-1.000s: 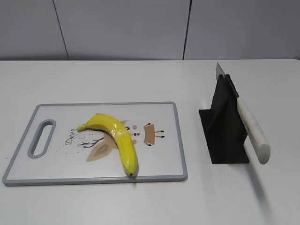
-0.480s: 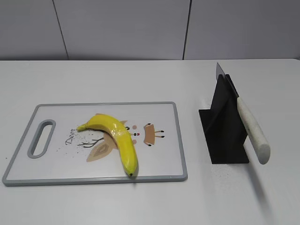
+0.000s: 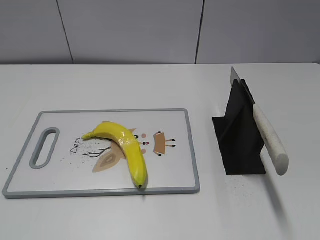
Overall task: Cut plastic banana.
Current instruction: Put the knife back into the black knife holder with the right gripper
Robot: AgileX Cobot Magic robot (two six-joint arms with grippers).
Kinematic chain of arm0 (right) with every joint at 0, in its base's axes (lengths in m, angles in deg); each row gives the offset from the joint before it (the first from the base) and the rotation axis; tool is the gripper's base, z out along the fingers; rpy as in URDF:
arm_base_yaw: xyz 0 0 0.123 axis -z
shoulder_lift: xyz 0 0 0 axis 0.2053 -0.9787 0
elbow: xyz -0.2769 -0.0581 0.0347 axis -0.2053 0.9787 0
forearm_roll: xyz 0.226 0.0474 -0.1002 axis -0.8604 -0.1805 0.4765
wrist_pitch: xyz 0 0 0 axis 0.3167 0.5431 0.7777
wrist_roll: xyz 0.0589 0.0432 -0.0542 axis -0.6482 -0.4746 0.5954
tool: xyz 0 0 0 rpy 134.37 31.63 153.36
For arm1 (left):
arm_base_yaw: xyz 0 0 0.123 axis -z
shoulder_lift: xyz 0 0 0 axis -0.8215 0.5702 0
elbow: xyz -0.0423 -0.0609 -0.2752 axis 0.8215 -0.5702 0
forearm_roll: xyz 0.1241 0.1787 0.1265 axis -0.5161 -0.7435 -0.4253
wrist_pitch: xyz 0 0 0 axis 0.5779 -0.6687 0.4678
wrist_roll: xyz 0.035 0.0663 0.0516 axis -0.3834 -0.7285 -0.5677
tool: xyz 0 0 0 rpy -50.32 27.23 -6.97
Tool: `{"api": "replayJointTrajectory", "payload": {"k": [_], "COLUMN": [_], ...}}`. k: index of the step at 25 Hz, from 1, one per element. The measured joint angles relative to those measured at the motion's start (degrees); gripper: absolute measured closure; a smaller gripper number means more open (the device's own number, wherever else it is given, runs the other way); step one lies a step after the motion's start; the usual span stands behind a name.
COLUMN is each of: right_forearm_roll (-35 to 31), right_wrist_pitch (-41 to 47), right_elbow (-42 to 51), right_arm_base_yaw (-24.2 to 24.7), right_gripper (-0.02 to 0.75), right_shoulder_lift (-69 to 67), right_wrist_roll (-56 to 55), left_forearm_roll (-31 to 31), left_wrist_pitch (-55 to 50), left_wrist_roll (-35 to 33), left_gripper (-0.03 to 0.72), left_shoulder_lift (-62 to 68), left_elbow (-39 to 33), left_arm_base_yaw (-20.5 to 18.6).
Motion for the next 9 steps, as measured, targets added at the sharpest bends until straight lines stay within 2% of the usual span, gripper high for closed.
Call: {"api": "replayJointTrajectory", "payload": {"k": [9], "right_forearm_roll": [0.0], "right_wrist_pitch": [0.1], "right_elbow": [0.0], "right_arm_base_yaw": [0.0], "right_gripper": [0.204], "right_shoulder_lift": [0.0], "right_wrist_roll": [0.0], "left_forearm_roll": [0.0], "left_wrist_pitch": [0.0], "left_wrist_roll": [0.0], "left_gripper": [0.199], "left_shoulder_lift": [0.0], "left_elbow": [0.0], "left_arm_base_yaw": [0.0]}}
